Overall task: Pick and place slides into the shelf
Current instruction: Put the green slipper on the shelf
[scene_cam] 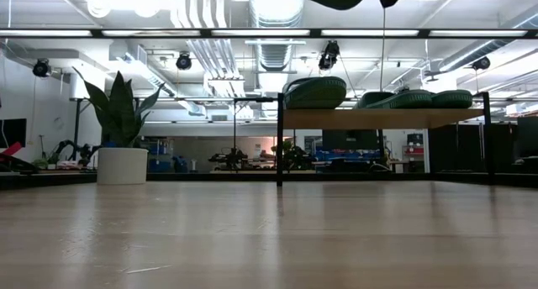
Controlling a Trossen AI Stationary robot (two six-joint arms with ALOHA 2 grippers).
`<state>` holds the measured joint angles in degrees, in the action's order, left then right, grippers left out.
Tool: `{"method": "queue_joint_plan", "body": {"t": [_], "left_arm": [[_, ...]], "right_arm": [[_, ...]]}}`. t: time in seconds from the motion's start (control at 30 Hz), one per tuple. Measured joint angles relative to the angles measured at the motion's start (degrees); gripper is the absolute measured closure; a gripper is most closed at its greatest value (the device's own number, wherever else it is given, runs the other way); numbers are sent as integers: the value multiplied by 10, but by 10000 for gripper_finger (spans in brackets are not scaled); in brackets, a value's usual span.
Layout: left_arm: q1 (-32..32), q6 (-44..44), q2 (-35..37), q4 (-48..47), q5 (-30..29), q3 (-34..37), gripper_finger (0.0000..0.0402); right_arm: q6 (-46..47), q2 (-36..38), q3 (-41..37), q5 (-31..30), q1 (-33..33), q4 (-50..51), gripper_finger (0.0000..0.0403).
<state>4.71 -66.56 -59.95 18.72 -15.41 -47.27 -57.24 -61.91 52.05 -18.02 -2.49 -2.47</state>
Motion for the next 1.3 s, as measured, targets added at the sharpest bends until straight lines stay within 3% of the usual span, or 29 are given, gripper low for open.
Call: {"method": "queue_joint_plan", "body": {"t": [0.13,0.3,0.47,0.57,0.73,0.9,1.3], "left_arm": [[0,-1,-1,22,-30,0,376],[0,-36,-11,56,-148,0,376],[-10,-102,-41,122,-303,-1,376],[-23,-150,-78,154,-352,-1,376],[-34,-205,-151,154,-392,-30,376],[-50,-238,-202,157,-466,-76,377],[-51,-257,-230,155,-466,-99,377]], "right_arm": [[27,0,4,-14,1,-3,304],[80,2,25,-108,0,2,243],[121,3,55,-102,-1,1,221],[141,-8,75,-99,-1,0,222],[133,-61,114,-110,-2,14,226],[119,-129,193,-199,-2,74,225],[101,-249,351,-195,10,207,232]]}}
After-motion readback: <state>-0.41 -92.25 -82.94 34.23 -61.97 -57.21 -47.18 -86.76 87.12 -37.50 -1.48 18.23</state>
